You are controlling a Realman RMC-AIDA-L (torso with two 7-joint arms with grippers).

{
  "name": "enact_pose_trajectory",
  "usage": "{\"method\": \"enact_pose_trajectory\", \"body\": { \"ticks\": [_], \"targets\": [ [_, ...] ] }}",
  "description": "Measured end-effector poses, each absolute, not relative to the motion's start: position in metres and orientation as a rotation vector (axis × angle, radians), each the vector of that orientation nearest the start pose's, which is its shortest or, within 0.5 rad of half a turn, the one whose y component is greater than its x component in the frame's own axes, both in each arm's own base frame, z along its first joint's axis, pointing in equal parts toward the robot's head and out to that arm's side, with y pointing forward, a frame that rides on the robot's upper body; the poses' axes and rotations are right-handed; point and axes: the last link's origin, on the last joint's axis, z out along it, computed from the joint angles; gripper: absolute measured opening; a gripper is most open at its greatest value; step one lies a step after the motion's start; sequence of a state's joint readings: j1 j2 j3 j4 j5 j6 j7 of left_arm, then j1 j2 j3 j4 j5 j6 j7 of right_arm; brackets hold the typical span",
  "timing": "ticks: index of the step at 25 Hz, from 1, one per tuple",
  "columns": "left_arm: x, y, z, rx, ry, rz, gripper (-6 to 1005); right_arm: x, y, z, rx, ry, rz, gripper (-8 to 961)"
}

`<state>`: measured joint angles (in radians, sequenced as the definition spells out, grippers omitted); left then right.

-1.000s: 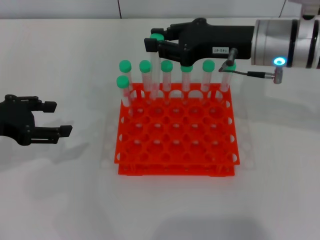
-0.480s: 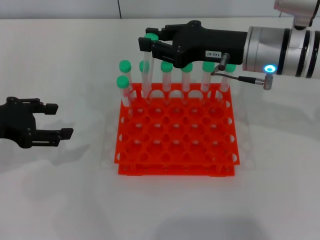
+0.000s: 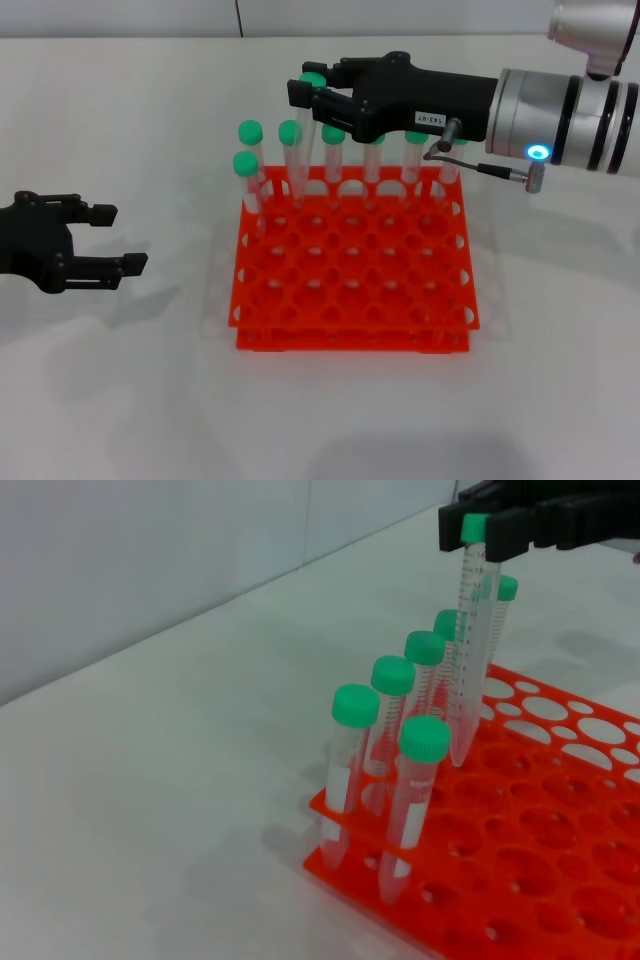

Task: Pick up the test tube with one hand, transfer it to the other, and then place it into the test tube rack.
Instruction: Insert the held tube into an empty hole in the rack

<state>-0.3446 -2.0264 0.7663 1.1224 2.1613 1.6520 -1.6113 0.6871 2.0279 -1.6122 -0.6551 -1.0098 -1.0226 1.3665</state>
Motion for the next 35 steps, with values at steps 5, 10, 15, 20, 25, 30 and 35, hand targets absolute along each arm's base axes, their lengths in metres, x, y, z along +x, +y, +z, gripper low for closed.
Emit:
{"method": "enact_pose_trajectory", "body": {
  "ticks": [5,10,15,20,25,30,35],
  "targets": [
    [-0.296,0.304,0.077,-2.697,-0.627,-0.218,764,0.129,0.390,-0.058,-2.643,0.455,0.973,266],
    [-0.296,0.305,0.077,-2.696,-0.628,-0.219,764,0.130,0.389,-0.061,-2.636,0.433,0.959,267],
    [-0.296,0.306,0.075,-2.698,-0.628,-0.222,764,0.131,0.388,-0.066,-2.629,0.413,0.954,267],
    [-0.296,0.306,0.075,-2.698,-0.626,-0.222,763,0.132,0.388,-0.066,-2.625,0.406,0.952,266],
    [-0.297,0.306,0.074,-2.701,-0.622,-0.224,763,0.131,0.387,-0.067,-2.631,0.407,0.951,267],
    [-0.297,0.306,0.074,-2.702,-0.619,-0.224,763,0.132,0.387,-0.067,-2.633,0.410,0.949,266],
    [-0.297,0.306,0.074,-2.702,-0.619,-0.223,763,0.134,0.386,-0.069,-2.634,0.413,0.940,266]
  ]
}}
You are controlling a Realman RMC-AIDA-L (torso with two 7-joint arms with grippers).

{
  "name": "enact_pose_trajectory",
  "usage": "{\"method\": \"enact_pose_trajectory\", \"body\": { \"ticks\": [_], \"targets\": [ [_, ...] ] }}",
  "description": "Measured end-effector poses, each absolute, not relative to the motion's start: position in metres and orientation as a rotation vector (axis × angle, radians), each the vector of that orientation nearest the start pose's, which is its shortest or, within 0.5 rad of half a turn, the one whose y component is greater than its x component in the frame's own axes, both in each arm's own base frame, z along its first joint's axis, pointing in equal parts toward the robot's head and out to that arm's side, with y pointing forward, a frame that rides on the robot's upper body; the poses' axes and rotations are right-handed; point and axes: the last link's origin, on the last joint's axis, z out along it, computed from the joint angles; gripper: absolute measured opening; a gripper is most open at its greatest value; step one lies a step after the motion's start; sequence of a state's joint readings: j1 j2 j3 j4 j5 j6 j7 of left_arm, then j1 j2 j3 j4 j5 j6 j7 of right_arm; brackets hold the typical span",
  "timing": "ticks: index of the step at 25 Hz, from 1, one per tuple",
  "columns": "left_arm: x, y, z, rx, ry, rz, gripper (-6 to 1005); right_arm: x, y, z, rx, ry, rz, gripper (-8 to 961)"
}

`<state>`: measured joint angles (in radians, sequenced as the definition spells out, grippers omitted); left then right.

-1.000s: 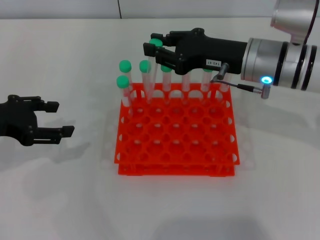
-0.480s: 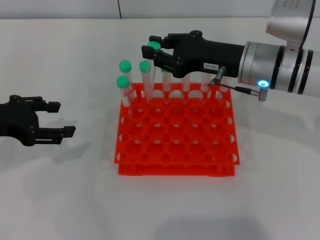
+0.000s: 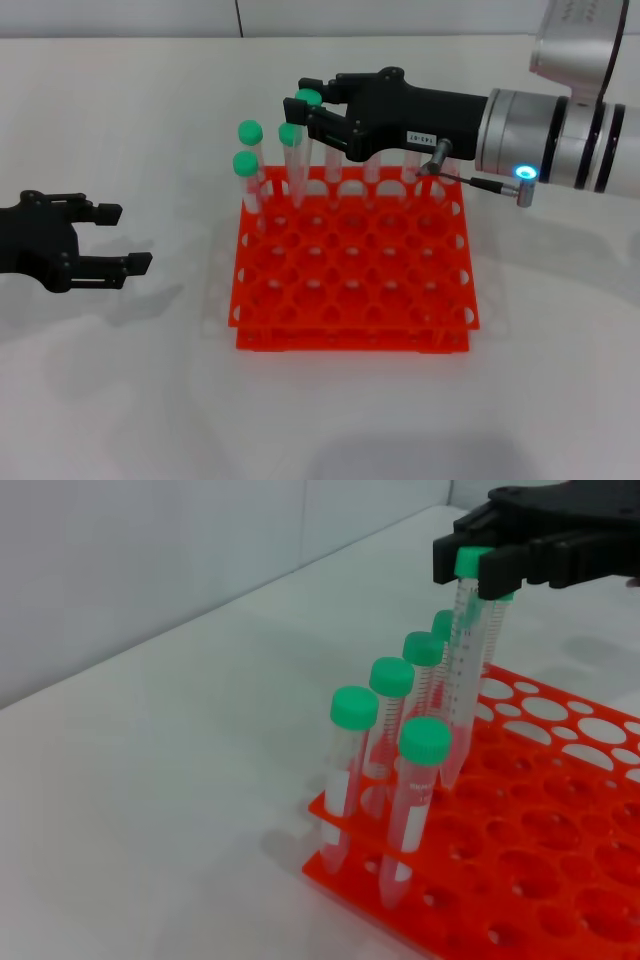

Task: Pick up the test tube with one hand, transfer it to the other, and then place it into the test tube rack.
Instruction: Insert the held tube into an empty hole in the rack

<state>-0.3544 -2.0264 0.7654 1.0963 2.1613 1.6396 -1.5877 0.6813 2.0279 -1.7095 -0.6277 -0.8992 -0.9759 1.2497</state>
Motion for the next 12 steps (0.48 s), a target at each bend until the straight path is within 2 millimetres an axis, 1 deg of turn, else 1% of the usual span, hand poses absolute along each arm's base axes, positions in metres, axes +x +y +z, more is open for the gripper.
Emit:
{"method": "enact_pose_trajectory", "body": {
  "ticks": [6,12],
  "targets": [
    [-0.2964,0.3069,0.0739,-2.698,-0.616,-0.224,763,0.1335,0.3840,-0.0750,-2.645,0.412,0.922,267],
    [-0.2960,0.3078,0.0729,-2.696,-0.614,-0.221,763,0.1332,0.3842,-0.0759,-2.645,0.406,0.916,267]
  ]
}}
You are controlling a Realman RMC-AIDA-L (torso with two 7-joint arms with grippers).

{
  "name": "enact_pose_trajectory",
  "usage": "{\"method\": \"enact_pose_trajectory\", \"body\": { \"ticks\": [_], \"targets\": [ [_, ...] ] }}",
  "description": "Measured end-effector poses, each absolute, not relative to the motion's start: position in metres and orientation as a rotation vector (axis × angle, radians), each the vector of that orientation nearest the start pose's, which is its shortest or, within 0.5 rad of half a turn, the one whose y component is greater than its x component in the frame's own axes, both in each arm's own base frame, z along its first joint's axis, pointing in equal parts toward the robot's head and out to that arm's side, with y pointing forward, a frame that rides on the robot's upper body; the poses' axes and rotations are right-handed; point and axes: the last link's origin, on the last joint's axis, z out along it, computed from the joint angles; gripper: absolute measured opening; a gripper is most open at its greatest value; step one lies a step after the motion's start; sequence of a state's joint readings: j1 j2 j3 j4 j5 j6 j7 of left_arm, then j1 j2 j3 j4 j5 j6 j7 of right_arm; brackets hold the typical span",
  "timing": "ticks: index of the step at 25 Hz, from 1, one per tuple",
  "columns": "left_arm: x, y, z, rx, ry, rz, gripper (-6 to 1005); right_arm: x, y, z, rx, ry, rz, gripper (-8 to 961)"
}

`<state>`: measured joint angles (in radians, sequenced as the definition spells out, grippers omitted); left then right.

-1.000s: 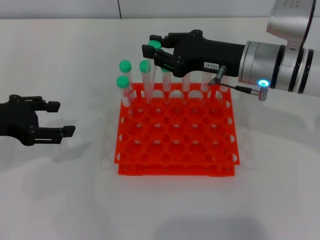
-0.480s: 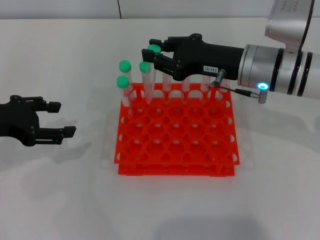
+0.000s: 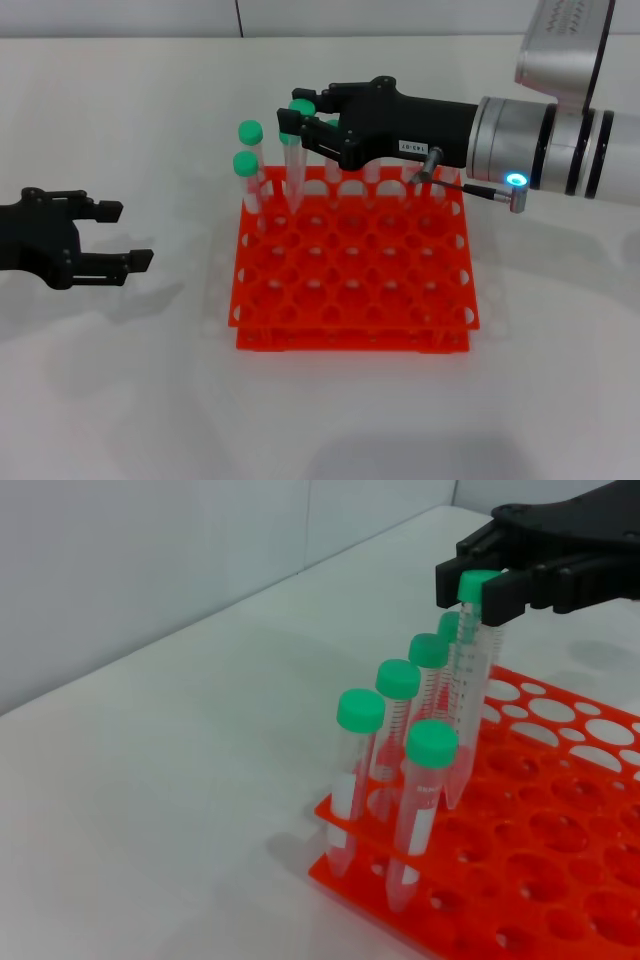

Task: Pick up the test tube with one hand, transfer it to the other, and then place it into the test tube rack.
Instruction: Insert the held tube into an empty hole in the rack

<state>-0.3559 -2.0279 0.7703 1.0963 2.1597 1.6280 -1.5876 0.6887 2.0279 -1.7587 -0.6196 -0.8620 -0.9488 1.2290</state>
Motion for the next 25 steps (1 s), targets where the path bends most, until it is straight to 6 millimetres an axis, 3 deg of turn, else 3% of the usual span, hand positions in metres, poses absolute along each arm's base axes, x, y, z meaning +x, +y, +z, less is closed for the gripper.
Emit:
{"method": "enact_pose_trajectory", "body": {
  "ticks": [25],
  "targets": [
    [-0.2959,0.3085,0.0675,-2.711,-0.608,-0.238,762,0.1412,0.3837,-0.0825,-2.640,0.371,0.834,285]
  ]
}}
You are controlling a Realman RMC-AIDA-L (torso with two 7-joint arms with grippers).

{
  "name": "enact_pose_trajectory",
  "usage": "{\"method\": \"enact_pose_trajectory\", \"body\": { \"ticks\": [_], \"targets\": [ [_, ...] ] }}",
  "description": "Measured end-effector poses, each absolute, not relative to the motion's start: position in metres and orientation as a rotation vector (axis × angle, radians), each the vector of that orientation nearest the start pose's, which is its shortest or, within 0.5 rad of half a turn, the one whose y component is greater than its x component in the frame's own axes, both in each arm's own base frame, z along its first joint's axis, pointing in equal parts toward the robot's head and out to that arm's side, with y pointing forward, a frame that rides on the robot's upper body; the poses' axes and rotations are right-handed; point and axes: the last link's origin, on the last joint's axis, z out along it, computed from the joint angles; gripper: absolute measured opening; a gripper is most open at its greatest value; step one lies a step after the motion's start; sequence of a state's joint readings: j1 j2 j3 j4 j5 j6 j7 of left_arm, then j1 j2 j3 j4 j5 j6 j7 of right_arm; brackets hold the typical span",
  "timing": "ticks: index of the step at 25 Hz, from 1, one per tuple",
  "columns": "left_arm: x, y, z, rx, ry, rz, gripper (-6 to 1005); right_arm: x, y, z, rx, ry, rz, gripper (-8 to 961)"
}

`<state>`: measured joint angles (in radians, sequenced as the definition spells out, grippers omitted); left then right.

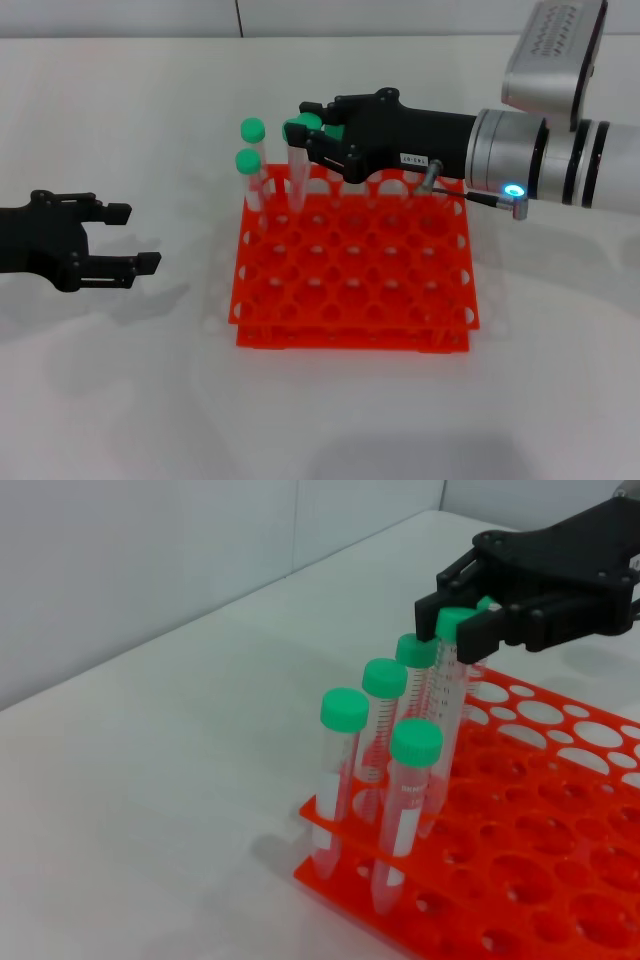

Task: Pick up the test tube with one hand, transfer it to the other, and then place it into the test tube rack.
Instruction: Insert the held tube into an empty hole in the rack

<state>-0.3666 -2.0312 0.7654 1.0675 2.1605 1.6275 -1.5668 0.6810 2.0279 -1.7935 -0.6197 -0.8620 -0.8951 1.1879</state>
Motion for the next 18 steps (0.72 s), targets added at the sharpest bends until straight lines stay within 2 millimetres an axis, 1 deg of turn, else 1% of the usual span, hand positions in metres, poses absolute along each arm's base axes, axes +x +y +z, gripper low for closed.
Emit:
{"method": "enact_pose_trajectory", "body": {
  "ticks": [18],
  "targets": [
    [-0.2961,0.3087,0.0677,-2.709,-0.607,-0.235,762,0.1407,0.3813,-0.0886,-2.664,0.362,0.802,309]
  ]
}}
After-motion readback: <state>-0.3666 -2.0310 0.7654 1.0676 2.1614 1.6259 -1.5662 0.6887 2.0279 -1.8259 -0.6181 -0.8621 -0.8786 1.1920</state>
